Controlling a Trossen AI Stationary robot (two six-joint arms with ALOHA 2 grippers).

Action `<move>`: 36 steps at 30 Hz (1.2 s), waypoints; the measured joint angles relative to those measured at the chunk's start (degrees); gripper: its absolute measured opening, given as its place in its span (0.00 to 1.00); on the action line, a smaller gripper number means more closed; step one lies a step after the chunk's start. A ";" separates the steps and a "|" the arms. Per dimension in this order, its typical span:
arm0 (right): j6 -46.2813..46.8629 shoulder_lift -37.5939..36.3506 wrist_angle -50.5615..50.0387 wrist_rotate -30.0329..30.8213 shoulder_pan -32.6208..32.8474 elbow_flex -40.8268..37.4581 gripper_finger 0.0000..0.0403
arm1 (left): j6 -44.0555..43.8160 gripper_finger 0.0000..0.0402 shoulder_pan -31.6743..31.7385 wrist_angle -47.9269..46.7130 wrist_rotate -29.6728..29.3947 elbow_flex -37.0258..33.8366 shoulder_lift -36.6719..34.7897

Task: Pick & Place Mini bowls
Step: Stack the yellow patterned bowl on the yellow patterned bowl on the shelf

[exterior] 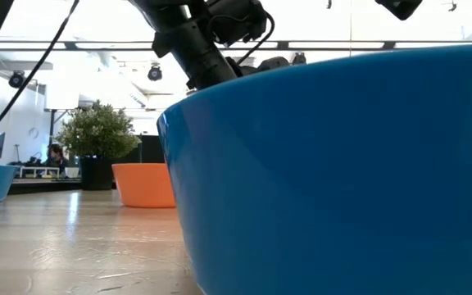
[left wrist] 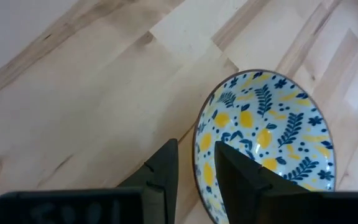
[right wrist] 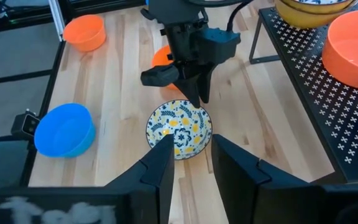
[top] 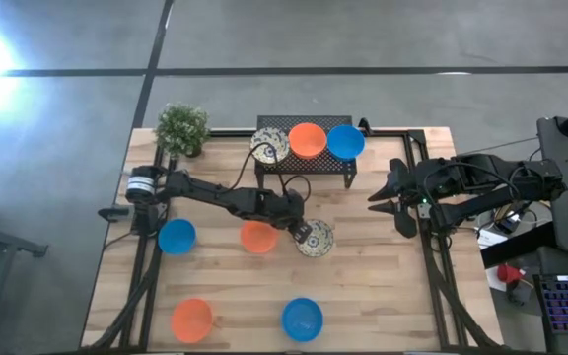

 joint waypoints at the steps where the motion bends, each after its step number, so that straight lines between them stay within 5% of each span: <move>1: -0.01 0.00 -0.02 0.00 0.00 0.00 0.26 | 0.00 0.24 0.00 0.23 -0.01 0.00 0.00; 29: -0.03 -0.02 -0.02 0.00 0.00 0.00 0.21 | 1.27 0.23 0.22 2.10 4.79 2.01 5.93; 36: -0.03 -0.02 -0.02 -0.02 0.00 0.00 0.21 | 1.90 0.06 0.23 1.93 4.84 1.99 6.49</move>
